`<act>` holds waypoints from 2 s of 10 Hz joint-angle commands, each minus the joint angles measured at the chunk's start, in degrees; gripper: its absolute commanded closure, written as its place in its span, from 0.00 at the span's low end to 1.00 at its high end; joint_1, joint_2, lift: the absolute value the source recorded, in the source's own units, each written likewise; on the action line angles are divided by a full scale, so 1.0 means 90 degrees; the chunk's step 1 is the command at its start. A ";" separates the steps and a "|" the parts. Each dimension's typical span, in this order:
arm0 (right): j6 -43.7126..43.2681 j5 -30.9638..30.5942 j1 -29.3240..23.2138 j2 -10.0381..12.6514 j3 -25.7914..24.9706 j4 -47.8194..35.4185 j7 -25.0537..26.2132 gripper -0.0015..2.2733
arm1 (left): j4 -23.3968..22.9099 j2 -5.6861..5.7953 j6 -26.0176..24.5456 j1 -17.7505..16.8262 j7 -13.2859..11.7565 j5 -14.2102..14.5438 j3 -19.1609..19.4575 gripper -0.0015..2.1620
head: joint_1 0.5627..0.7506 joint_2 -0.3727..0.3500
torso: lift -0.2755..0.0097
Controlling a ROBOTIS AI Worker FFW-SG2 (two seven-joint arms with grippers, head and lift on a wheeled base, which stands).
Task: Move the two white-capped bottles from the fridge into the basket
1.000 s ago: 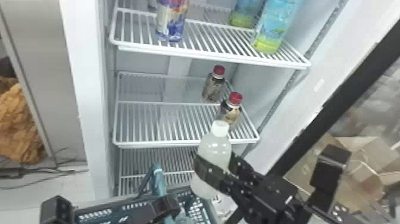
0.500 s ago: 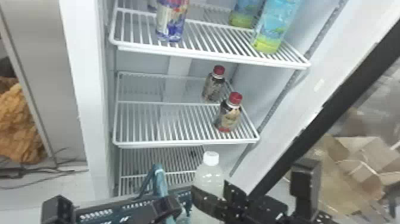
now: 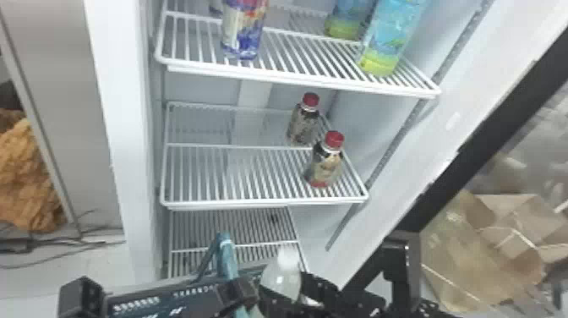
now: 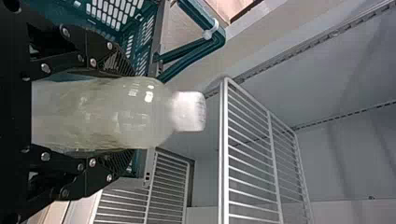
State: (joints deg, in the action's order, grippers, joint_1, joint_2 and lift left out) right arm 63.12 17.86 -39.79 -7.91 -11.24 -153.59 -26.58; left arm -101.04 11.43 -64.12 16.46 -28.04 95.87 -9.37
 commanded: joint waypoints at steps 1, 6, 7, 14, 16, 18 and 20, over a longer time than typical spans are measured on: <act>0.0002 -0.0016 0.0015 0.0000 -0.0046 0.0027 -0.0005 0.26 | 0.0000 0.0000 0.0000 -0.0001 0.0000 0.0012 0.0000 0.52 | 0.70 0.03 | 0.05; -0.1841 -0.0511 -0.0344 0.0390 -0.0579 -0.0333 0.0229 0.20 | 0.0000 0.0000 0.0000 0.0030 0.0000 0.0012 0.0026 0.52 | 0.70 0.03 | 0.05; -0.2716 -0.0486 -0.0407 0.0439 -0.0642 -0.0255 0.0297 0.20 | 0.0000 0.0000 0.0000 0.0046 0.0000 0.0012 0.0039 0.52 | 0.70 0.03 | 0.05; -0.5888 -0.0499 -0.0360 0.0556 -0.0363 0.0870 0.0903 0.19 | 0.0000 -0.0020 0.0000 0.0030 0.0000 0.0012 -0.0012 0.52 | 0.70 0.03 | 0.05; -0.6904 -0.0486 -0.0141 0.0556 -0.0058 0.1761 0.1030 0.16 | 0.0000 -0.0020 0.0000 0.0030 0.0000 0.0012 -0.0012 0.52 | 0.70 0.03 | 0.05; -0.7216 -0.0321 0.0093 0.0507 0.0399 0.2355 0.1206 0.16 | 0.0000 -0.0020 0.0000 0.0030 0.0000 0.0012 -0.0050 0.52 | 0.70 0.03 | 0.05; -0.7216 -0.0283 0.0062 0.0478 0.0462 0.2370 0.1284 0.16 | 0.0000 -0.0020 0.0000 0.0030 0.0000 0.0012 -0.0050 0.52 | 0.70 0.03 | 0.05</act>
State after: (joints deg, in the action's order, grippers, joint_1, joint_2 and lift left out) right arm -1.81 15.13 -39.13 -3.60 -7.18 -132.27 -15.05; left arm -101.04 11.25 -64.12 16.70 -28.04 95.98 -9.80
